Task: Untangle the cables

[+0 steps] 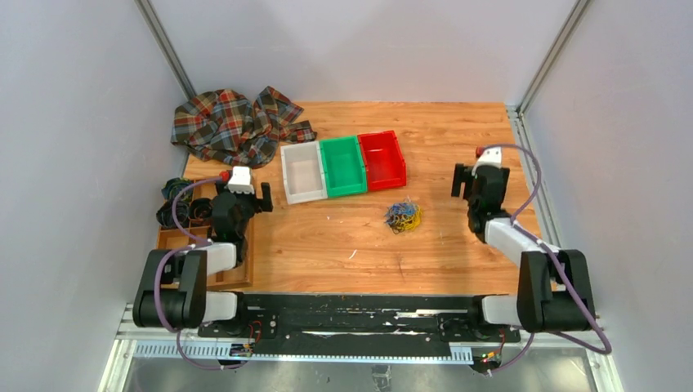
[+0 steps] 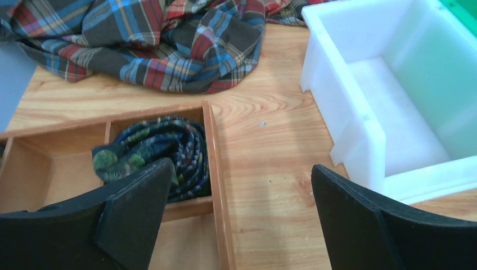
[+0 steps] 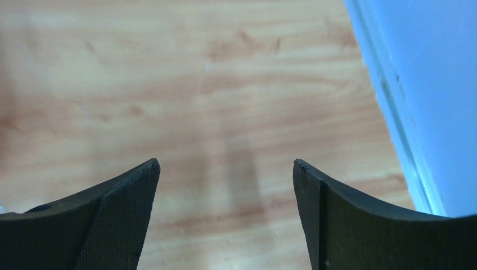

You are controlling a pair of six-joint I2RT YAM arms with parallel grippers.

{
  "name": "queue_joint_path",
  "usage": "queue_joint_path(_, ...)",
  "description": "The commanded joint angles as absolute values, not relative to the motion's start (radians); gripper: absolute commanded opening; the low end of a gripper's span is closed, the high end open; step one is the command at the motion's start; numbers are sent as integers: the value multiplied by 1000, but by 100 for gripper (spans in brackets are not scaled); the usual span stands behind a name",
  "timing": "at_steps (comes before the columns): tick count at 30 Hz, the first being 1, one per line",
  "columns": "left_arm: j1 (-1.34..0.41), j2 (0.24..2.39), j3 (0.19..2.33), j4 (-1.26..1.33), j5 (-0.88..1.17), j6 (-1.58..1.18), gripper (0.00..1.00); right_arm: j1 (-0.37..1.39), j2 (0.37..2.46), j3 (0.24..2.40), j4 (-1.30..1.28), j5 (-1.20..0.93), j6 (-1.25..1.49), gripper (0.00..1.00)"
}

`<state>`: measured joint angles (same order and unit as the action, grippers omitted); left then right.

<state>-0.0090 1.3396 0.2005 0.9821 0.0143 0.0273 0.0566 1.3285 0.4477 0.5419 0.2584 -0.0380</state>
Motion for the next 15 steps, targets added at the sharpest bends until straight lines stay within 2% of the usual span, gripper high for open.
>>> queue_joint_path(1, -12, 1223, 379, 655, 79, 78, 98, 44, 1243, 657, 138, 238, 131, 88)
queue_joint_path(7, -11, 1140, 668, -17, 358, 264, 98, 34, 1176, 711, 37, 83, 480, 88)
queue_joint_path(9, -18, 1130, 742, -169, 465, 319, 98, 33, 1187, 723, -12, -41, 497, 87)
queue_joint_path(11, -41, 1133, 802, -277, 507, 343, 98, 40, 1210, 732, -16, -197, 454, 75)
queue_joint_path(15, -145, 1164, 902, -428, 506, 381, 98, 173, 1169, 715, -51, -129, 397, 75)
